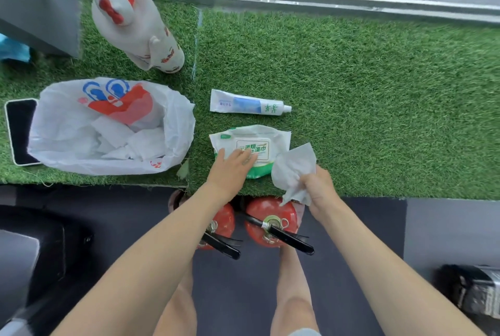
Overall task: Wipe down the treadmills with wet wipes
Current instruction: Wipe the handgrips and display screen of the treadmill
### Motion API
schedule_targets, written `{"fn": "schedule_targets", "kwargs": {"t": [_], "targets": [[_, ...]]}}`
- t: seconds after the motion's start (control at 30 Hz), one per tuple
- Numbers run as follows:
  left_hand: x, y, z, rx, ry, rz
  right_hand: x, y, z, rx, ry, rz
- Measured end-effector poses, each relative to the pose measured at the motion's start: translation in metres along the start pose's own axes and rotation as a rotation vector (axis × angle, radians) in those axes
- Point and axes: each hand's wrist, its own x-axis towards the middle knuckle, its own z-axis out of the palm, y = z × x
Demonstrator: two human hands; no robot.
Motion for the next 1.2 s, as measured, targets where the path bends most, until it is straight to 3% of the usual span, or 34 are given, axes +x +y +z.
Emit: {"fn": "schedule_targets", "kwargs": {"t": [0.07,0.13,0.23,0.3,0.4,0.5,0.63,0.8,1.0,1.1,1.2], "targets": [[0.004,0.003,-0.006,-0.028,-0.072,-0.004,-0.004,-0.002,-0.001,0.005,-0.021,0.017],[0.006,0.006,-0.021,-0.229,-0.133,-0.058,-0.011,-0.007,-0.003,0.053,-0.071,0.064],[-0.003,0.011,-0.061,-1.127,-0.140,-0.301,-0.037,-0.025,-0.008,0.144,-0.220,0.183],[-0.025,0.014,-0.089,-1.679,-0.184,-0.374,-0.057,-0.036,-0.010,0.107,-0.294,0.194],[-0.070,0.015,-0.131,-1.940,-0.325,-0.169,-0.091,-0.057,-0.011,-0.009,-0.384,0.137],[-0.116,0.020,-0.165,-2.021,-0.437,-0.002,-0.138,-0.085,-0.009,-0.069,-0.434,0.048],[-0.159,0.011,-0.190,-2.030,-0.368,0.077,-0.200,-0.106,-0.006,-0.167,-0.402,-0.070],[-0.208,-0.030,-0.243,-1.755,-0.111,0.075,-0.255,-0.130,0.020,-0.245,-0.333,-0.227],[-0.274,-0.092,-0.296,-1.750,0.322,-0.156,-0.319,-0.165,0.064,-0.178,-0.464,-0.349],[-0.305,-0.107,-0.307,-1.441,0.528,-0.227,-0.337,-0.179,0.071,-0.171,-0.542,-0.369],[-0.328,-0.102,-0.310,-1.202,0.619,-0.261,-0.346,-0.186,0.071,-0.216,-0.598,-0.370]]}}
